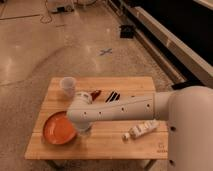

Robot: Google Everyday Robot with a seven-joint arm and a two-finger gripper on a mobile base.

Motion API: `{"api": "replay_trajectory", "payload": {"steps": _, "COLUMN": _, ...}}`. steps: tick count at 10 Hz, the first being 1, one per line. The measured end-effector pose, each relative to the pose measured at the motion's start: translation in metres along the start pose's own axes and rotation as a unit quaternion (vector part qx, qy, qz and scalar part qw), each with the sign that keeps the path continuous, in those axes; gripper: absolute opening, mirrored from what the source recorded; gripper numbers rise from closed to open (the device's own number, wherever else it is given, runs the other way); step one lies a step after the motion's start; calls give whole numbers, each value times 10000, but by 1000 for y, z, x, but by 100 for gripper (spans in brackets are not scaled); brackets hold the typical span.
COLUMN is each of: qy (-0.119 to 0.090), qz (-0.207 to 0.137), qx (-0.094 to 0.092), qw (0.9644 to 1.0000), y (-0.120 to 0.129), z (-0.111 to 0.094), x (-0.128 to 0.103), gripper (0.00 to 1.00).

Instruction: Drag the ceramic bowl in a circle

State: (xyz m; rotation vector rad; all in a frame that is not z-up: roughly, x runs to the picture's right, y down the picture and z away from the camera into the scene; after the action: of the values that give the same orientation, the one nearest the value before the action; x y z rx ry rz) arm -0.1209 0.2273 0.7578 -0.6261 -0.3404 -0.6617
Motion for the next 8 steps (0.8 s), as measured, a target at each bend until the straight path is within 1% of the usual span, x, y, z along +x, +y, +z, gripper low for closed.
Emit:
{"api": "replay_trajectory", "payload": {"steps": 1, "qy": -14, "qz": -60, "qx": -9, "qw": 10000, "y": -4, "z": 2, "x": -6, "gripper": 61}}
{"api": "replay_trajectory", "payload": {"steps": 3, "qy": -48, "qz": -153, "qx": 17, "qw": 9999, "y": -9, "z": 7, "x": -7, "gripper": 77}}
{"api": "replay_trajectory", "payload": {"steps": 4, "qy": -110, "qz": -235, "qx": 28, "qw": 9997, "y": -15, "z": 12, "x": -13, "gripper": 80}}
{"api": "replay_trajectory", "payload": {"steps": 5, "qy": -176, "qz": -333, "qx": 28, "qw": 9993, "y": -23, "z": 18, "x": -20, "gripper": 80}}
{"api": "replay_trajectory", "payload": {"steps": 8, "qy": -252, "qz": -516, "qx": -17, "qw": 9983, "y": -29, "z": 30, "x": -27, "gripper": 80}}
